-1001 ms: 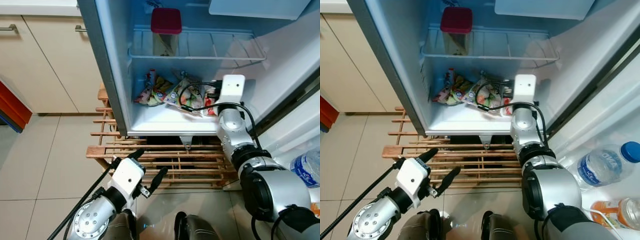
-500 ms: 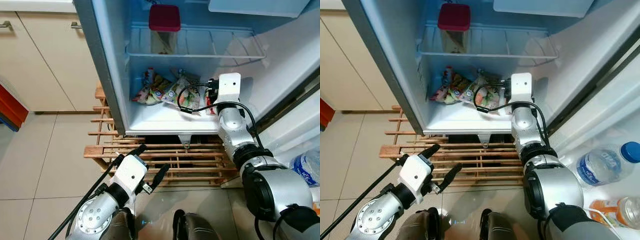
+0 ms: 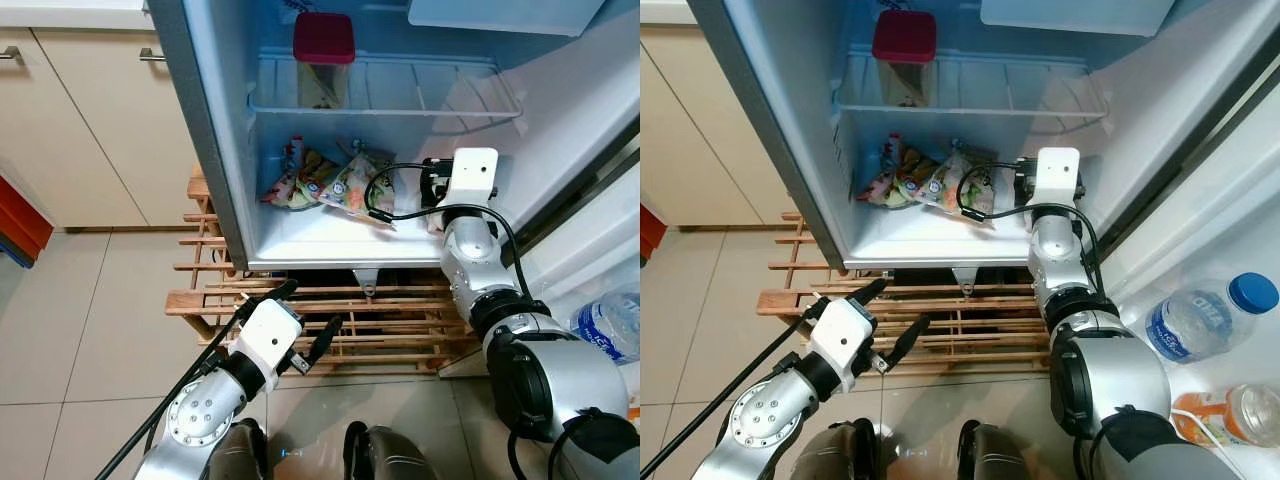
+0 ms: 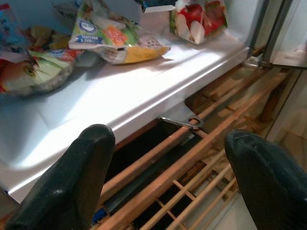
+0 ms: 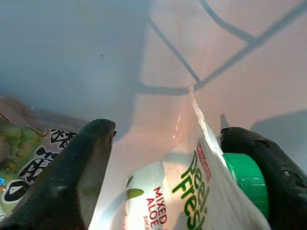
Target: Restocking fridge
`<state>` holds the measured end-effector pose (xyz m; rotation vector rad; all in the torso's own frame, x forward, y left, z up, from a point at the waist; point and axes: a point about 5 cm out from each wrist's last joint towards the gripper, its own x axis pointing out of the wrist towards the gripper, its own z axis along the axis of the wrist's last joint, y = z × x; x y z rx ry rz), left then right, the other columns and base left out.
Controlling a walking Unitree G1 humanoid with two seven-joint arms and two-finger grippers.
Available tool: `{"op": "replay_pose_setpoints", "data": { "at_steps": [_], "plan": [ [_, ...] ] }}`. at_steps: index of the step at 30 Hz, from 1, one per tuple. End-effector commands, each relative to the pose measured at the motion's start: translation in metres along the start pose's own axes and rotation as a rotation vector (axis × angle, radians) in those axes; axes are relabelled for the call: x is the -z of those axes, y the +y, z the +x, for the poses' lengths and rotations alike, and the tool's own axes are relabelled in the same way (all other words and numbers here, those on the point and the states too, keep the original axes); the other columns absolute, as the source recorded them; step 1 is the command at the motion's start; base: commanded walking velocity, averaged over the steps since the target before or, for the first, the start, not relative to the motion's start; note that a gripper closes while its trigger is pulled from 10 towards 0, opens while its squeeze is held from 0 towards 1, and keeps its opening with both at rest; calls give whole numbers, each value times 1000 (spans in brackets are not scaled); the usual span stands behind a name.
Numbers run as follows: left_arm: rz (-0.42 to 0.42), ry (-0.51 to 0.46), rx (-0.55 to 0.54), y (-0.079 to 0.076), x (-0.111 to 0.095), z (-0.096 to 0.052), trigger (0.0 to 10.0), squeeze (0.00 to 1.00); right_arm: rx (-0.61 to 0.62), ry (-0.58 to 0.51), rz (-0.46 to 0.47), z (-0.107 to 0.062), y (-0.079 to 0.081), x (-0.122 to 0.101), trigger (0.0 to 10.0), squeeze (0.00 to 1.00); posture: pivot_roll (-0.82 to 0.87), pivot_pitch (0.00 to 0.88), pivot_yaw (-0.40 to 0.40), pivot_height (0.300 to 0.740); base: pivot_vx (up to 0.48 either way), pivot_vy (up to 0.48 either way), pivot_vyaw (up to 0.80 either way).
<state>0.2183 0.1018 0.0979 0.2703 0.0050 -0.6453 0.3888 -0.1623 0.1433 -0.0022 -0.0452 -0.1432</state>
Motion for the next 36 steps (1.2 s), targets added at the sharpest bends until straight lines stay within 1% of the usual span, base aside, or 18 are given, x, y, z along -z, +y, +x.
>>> {"op": "replay_pose_setpoints", "data": {
  "at_steps": [1,6,11,12,15,16,20,22,25,26,27,30,32,36],
  "plan": [
    [8,-3,1,-2,1,0,10000,0,19,24,76,2,-2,-1,10000,1000,170,128,-90,740,0,0,0],
    [24,-3,0,0,2,-1,10000,0,-12,84,279,3,8,1,10000,1000,172,126,-89,740,0,0,0],
    [29,-6,-1,0,2,0,10000,0,-53,76,323,4,14,-3,10000,1000,169,132,-91,740,0,0,0],
    [29,-6,-1,0,2,1,10000,0,-59,67,319,5,15,-5,10000,1000,169,132,-91,740,0,0,0],
    [30,-8,0,-1,2,1,10000,0,-86,18,268,7,16,-13,10000,1000,166,134,-93,740,0,0,0],
    [30,-8,2,-2,3,1,10000,0,-91,-15,230,8,14,-18,10000,1000,163,136,-92,740,0,0,0],
    [32,-9,5,-2,3,2,10000,0,-81,-45,198,9,10,-22,10000,1000,159,132,-94,740,0,0,0],
    [35,-11,6,-1,3,3,10000,0,-69,-80,171,10,7,-27,10000,1000,153,126,-95,740,0,0,0],
    [38,-12,6,-1,4,5,10000,0,-70,-102,146,10,6,-30,10000,1000,149,120,-96,740,0,0,0],
    [38,-12,6,-1,4,5,10000,0,-70,-102,146,10,6,-30,10000,1000,149,120,-96,740,0,0,0],
    [41,-16,6,0,4,8,10000,0,-79,-118,111,9,8,-32,10000,1000,141,108,-98,740,0,0,0],
    [45,-22,9,0,3,10,10000,0,-79,-124,85,8,9,-30,10000,1000,137,100,-102,740,0,0,0],
    [51,-33,7,0,3,15,10000,0,-55,-125,60,5,4,-25,10000,1000,132,82,-112,740,0,0,0],
    [54,-43,-4,3,3,19,10000,0,-33,-134,41,2,-2,-21,10000,1000,125,69,-117,740,0,0,0]
  ]
}}
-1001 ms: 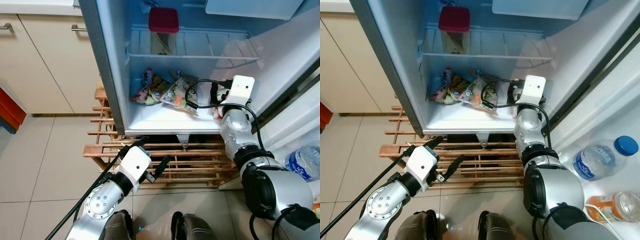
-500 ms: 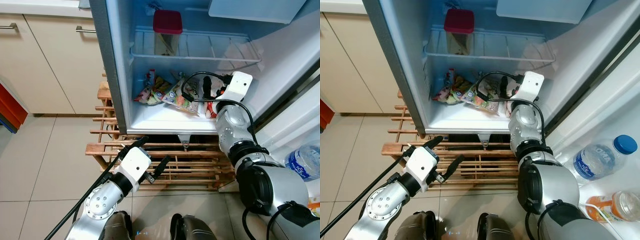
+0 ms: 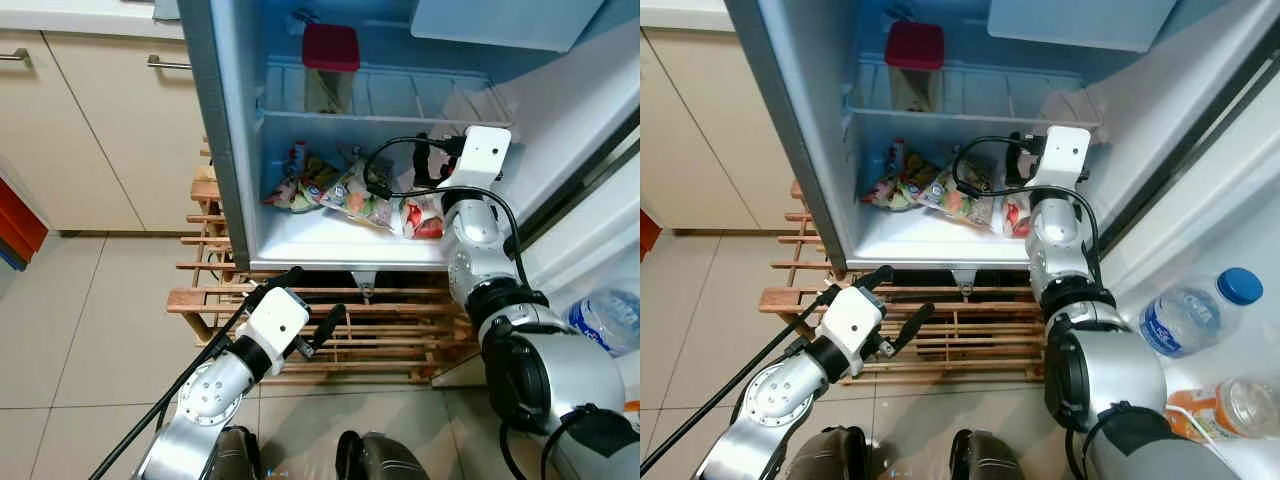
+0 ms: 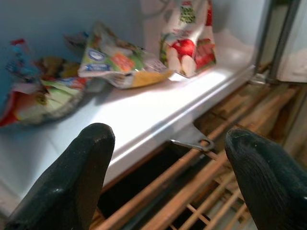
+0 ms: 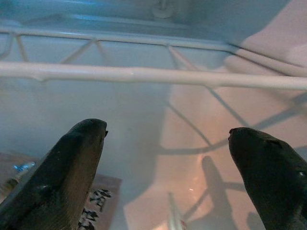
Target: Restocking fridge
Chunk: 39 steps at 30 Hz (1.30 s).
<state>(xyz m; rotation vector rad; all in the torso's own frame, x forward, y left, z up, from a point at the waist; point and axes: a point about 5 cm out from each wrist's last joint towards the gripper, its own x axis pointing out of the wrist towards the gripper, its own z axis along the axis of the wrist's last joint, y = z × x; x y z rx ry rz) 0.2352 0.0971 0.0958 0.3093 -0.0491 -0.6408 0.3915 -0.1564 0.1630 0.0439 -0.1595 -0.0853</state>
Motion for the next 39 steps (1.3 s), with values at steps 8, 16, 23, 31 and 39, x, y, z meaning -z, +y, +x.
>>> {"op": "replay_pose_setpoints", "data": {
  "at_steps": [8,16,23,31,39],
  "plan": [
    [0,-22,6,-4,3,17,10000,0,-17,-14,-61,-19,-9,16,10000,1000,82,0,-135,740,0,0,0],
    [-128,3,-120,18,9,19,10000,0,-15,-70,-80,-46,-14,19,10000,1000,52,0,-82,740,0,0,0],
    [-411,53,-395,55,19,15,10000,0,-80,-3,-81,-88,-9,39,10000,1000,22,0,-30,740,0,0,0],
    [-324,30,-484,76,0,9,10000,0,-142,93,19,-134,-28,44,10000,1000,-16,0,-13,740,0,0,0],
    [-192,-63,-468,79,-30,31,10000,0,-92,231,-22,-126,-30,64,10000,1000,-34,0,-8,740,0,0,0]
  ]
}}
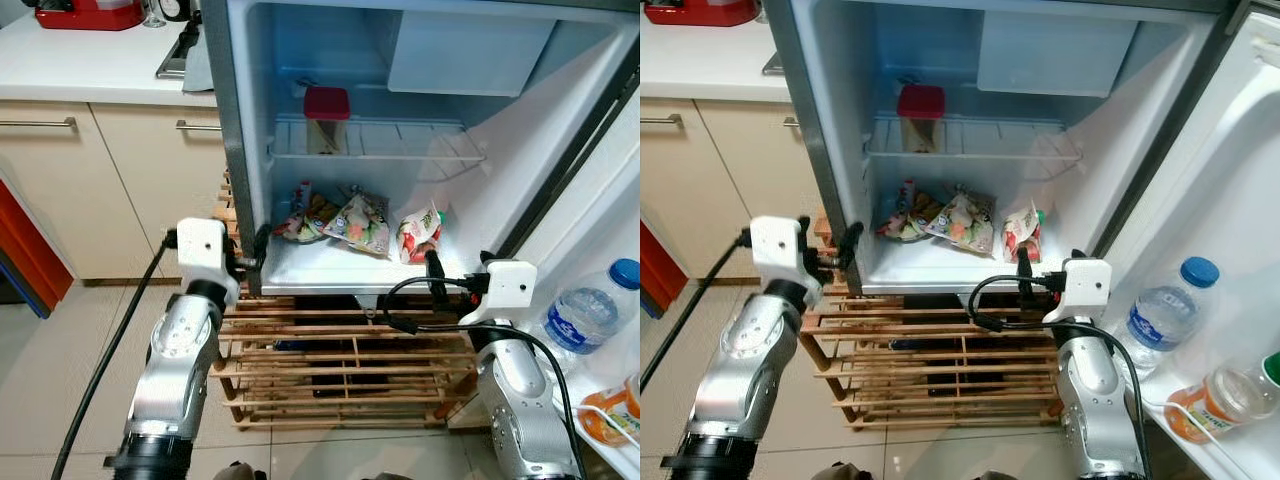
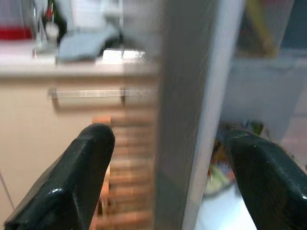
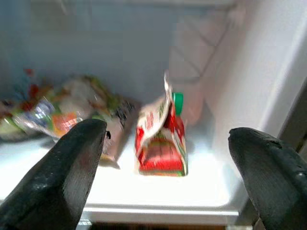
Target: Restocking fridge
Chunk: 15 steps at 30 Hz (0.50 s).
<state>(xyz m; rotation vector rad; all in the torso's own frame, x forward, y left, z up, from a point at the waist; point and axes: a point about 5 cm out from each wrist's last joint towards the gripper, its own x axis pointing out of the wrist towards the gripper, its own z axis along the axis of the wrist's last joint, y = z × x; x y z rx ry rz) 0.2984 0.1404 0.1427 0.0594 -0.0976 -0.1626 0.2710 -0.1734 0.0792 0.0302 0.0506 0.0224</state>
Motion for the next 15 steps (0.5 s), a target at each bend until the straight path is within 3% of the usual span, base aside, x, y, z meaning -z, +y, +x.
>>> {"op": "replay_pose_setpoints", "data": {
  "at_steps": [1,5,15],
  "plan": [
    [25,-17,26,-9,-4,5,10000,0,13,20,-5,5,0,1,10000,1000,-34,0,-8,740,0,0,0],
    [36,-27,41,-13,-8,12,10000,0,6,2,8,16,7,-8,10000,1000,-41,0,10,740,0,0,0],
    [64,-29,42,-8,-8,16,10000,0,2,-22,24,24,19,-11,10000,1000,-37,0,27,740,0,0,0]
  ]
}}
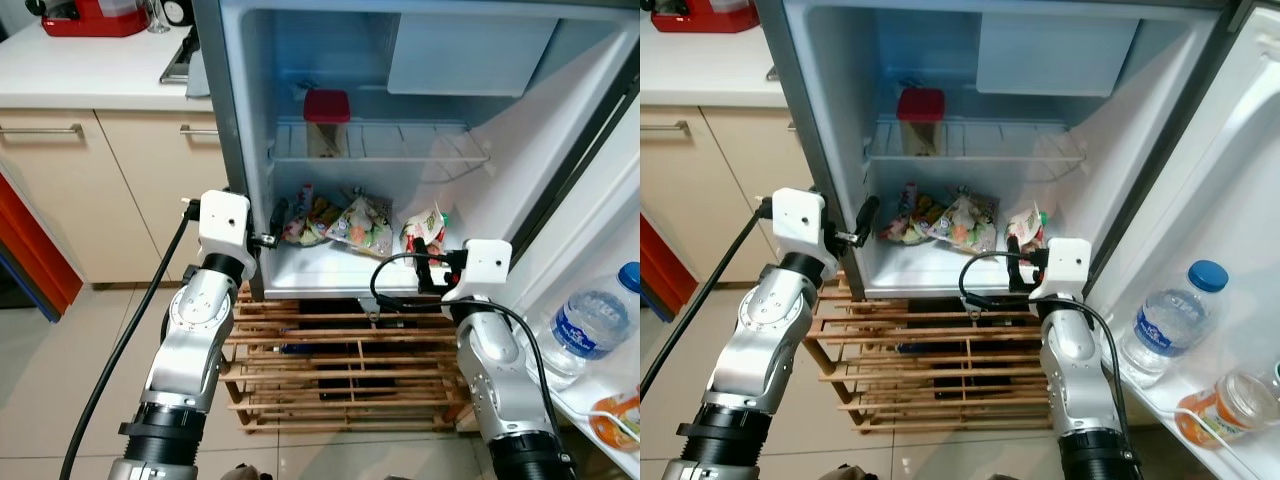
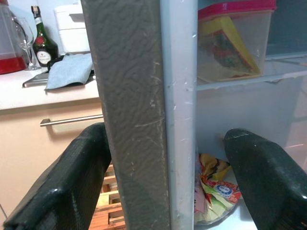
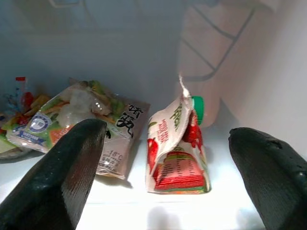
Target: Restocking fridge
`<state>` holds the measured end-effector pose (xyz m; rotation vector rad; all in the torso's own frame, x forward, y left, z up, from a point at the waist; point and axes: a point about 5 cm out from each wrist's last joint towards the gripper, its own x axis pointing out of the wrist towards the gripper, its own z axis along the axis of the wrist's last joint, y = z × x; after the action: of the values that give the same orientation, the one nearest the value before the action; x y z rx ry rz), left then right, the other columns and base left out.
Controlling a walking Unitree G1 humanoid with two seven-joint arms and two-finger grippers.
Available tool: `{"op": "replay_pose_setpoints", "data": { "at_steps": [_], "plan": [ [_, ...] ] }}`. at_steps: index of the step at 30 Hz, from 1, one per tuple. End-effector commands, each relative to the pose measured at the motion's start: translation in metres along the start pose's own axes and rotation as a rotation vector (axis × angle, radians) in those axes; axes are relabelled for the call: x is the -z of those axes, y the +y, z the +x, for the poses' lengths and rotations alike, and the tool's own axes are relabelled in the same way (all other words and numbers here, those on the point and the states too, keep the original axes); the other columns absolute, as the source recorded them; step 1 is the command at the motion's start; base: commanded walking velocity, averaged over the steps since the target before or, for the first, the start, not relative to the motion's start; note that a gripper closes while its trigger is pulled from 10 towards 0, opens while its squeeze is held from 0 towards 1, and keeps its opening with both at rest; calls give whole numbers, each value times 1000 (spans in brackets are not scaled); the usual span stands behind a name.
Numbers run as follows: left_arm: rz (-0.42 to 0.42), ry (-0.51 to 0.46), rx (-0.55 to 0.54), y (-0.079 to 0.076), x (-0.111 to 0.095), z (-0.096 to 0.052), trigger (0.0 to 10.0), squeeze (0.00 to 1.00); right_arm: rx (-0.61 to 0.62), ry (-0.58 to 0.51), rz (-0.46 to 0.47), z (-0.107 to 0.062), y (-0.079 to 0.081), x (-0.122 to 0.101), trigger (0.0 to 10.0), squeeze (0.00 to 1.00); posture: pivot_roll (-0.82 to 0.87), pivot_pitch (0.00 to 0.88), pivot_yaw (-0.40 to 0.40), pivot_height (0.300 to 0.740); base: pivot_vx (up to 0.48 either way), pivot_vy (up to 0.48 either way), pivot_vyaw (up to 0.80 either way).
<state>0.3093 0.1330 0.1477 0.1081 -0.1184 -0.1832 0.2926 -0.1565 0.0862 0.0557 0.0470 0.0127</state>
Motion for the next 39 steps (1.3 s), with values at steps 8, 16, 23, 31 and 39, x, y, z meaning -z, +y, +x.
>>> {"op": "replay_pose_setpoints", "data": {
  "at_steps": [8,16,23,31,39],
  "plan": [
    [11,-11,20,-3,-2,3,10000,0,-15,-20,-9,3,2,-3,10000,1000,-45,0,25,740,0,0,0],
    [1,-15,29,-8,-1,4,10000,0,-6,-16,-14,2,0,-3,10000,1000,-53,0,14,740,0,0,0],
    [-2,-20,33,-11,-1,3,10000,0,-13,-14,-18,4,0,-4,10000,1000,-47,0,6,740,-280,0,0],
    [-1,-22,26,-10,0,1,10000,0,-23,-8,-18,5,2,-2,10000,1000,-37,0,0,740,-285,0,0],
    [1,-21,24,-10,1,3,10000,0,-25,-2,-31,6,0,-1,10000,1000,-41,0,-7,740,-275,0,0]
  ]
}}
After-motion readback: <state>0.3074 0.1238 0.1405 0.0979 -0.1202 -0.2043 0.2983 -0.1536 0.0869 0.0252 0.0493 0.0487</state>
